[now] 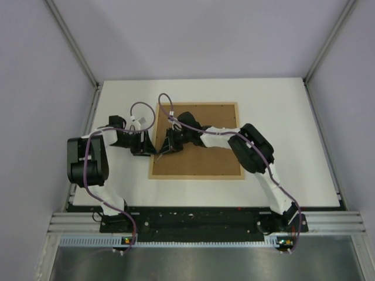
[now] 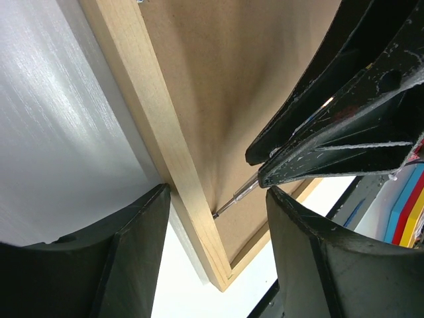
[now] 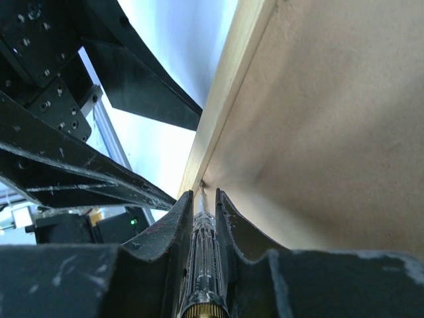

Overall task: Take the photo out of the frame
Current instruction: Release the photo frame item from the photo frame.

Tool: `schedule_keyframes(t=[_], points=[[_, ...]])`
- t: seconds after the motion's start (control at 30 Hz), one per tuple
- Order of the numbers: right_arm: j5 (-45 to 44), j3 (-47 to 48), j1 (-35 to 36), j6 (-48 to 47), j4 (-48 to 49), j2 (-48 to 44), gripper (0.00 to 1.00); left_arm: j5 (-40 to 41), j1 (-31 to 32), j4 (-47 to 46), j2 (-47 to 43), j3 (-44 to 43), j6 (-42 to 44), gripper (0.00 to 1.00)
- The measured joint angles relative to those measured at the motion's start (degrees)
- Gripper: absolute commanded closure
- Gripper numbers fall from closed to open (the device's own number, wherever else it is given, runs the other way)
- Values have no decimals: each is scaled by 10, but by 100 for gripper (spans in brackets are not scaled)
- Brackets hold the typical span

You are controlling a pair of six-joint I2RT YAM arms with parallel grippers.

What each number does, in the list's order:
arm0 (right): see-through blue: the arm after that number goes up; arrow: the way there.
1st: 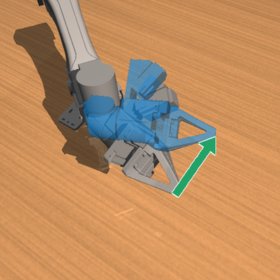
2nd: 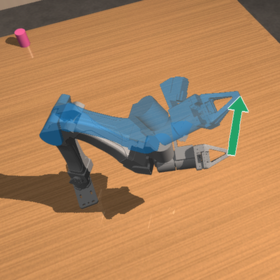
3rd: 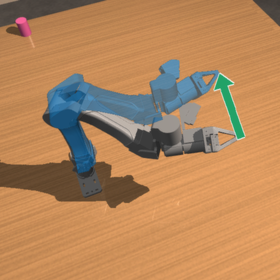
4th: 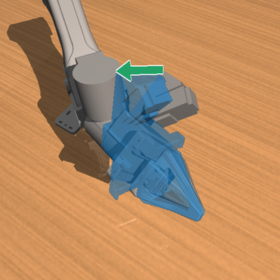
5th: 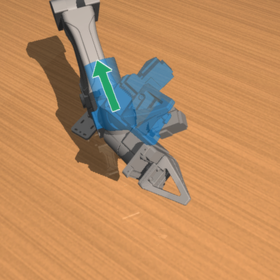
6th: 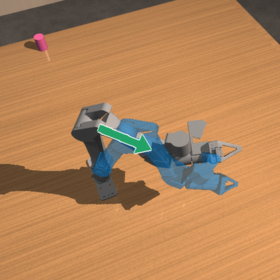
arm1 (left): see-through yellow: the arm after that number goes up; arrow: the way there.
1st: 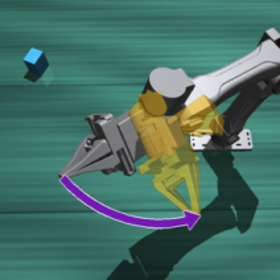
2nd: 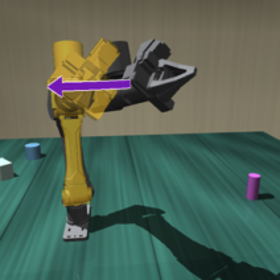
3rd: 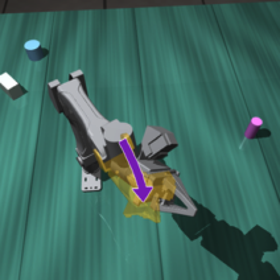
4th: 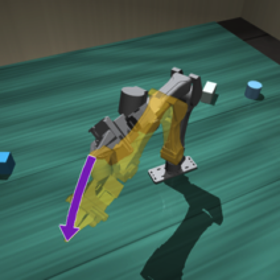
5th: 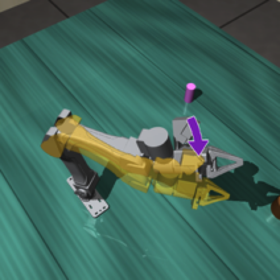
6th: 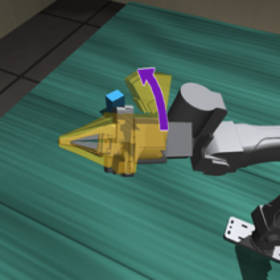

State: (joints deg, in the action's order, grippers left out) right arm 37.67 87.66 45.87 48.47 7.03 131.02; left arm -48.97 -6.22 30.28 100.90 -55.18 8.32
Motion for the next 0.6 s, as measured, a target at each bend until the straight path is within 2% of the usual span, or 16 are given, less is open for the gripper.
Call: schedule_keyframes(t=[0.1,0.27,0.4,0.6], points=[[-18,26,5,-14,-34,4,100,1,0,0,0,0,-1,32],[-49,63,12,-26,-89,9,100,-10,0,1,0,0,-6,14],[-64,77,16,-33,-115,9,100,-32,-3,7,0,-2,-7,4],[-73,78,17,-32,-122,9,100,-85,-40,22,0,-2,0,1]])
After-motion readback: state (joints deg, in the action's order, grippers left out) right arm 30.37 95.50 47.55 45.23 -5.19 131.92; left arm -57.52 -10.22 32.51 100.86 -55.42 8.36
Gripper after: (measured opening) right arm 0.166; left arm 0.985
